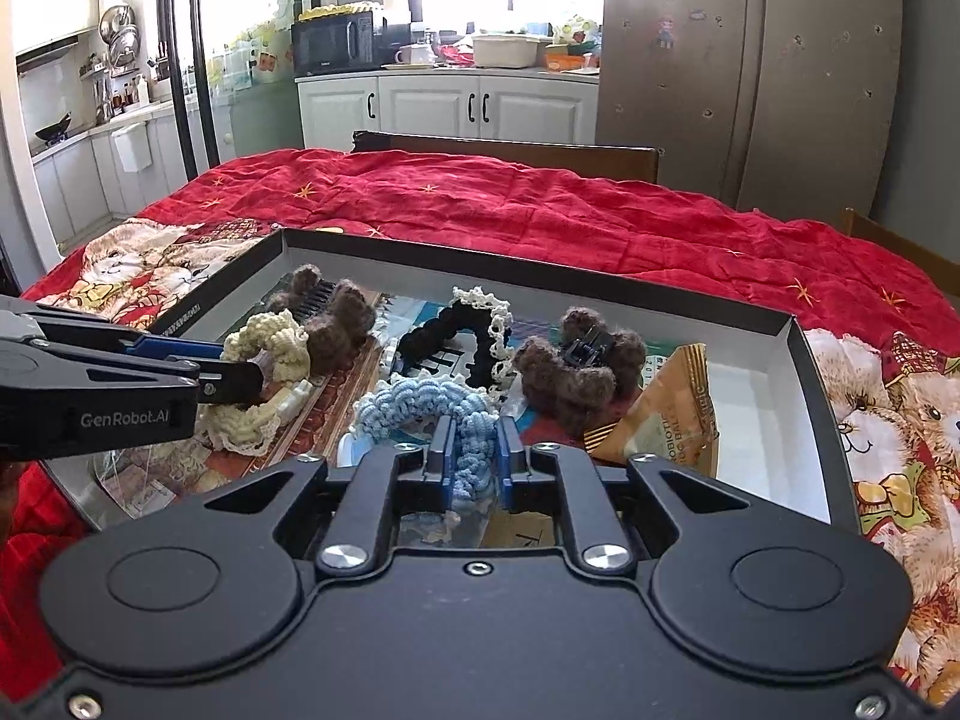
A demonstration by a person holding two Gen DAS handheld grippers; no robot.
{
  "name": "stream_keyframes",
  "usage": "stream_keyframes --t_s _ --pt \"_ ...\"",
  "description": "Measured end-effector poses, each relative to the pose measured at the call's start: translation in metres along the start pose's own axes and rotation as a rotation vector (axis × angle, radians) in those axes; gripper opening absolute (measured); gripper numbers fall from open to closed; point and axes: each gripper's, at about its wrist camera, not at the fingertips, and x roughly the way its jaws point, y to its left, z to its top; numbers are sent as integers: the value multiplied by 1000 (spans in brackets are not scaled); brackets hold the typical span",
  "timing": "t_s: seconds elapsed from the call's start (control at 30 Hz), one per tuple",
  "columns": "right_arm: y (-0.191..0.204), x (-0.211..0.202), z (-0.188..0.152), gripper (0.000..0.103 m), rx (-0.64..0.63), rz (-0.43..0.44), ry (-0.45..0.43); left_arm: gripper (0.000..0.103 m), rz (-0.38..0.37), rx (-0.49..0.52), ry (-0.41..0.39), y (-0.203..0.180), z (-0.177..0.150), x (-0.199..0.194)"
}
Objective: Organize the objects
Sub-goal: 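Lower both scrunchies into the box and open both tools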
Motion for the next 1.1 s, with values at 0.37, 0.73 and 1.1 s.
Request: stream_keyframes --t_s 0.37,0.73,1.1 --pt "3 -2 0 19 -7 -10 1 50 -4 10 -14 -3 1 -5" --pt "2 -10 1 30 -11 -18 -15 61 5 29 -40 -7 2 -15" --pt "5 -31 5 33 -23 -36 -38 65 21 37 -51 -10 3 -31"
